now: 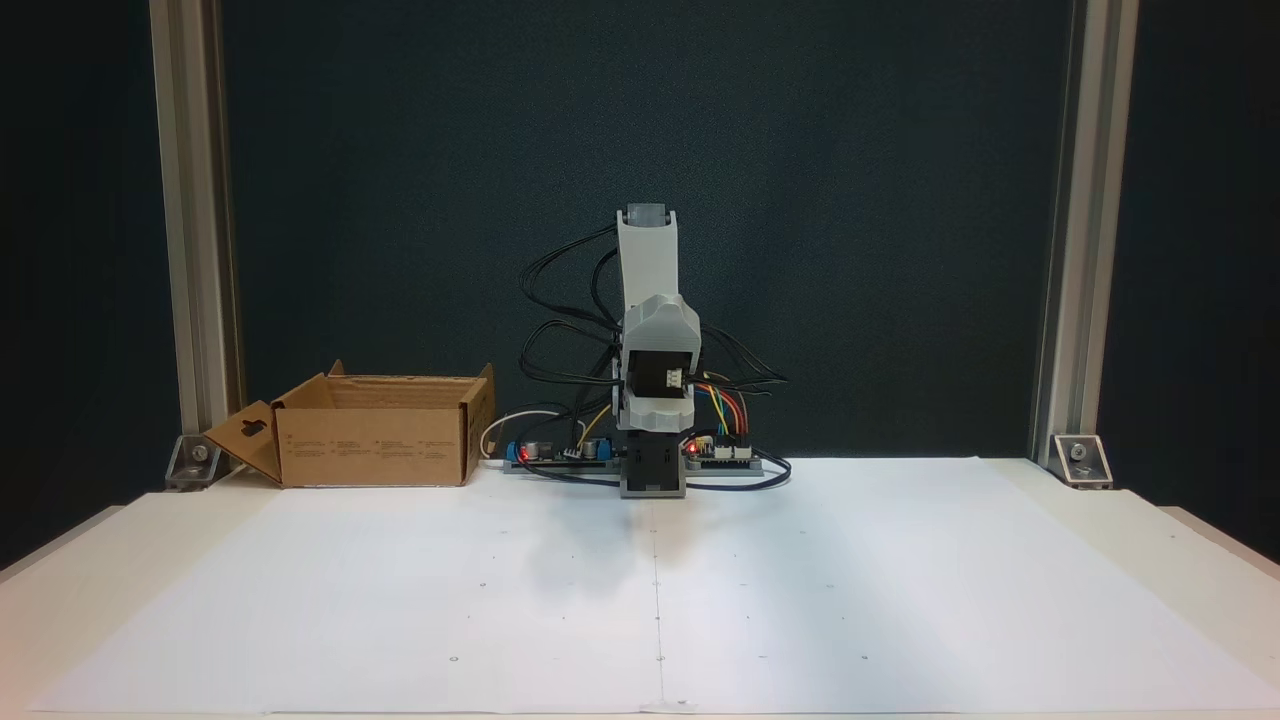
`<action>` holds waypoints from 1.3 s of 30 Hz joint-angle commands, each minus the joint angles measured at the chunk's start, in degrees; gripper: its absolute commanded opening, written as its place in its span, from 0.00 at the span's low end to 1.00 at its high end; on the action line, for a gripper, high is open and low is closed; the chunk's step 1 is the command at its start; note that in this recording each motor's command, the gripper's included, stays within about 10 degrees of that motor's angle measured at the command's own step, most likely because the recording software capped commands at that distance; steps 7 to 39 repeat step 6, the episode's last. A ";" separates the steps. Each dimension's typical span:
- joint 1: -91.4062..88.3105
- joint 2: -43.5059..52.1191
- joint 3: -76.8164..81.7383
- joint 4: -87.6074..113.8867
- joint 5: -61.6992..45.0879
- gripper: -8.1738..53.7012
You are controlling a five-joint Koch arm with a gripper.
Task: Grasp a green dice and put it in the bin.
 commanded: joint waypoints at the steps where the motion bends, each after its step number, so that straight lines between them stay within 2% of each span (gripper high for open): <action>1: -0.53 3.87 -0.53 -5.71 -2.46 0.86; 39: -0.44 3.87 0.97 -5.71 -2.46 0.86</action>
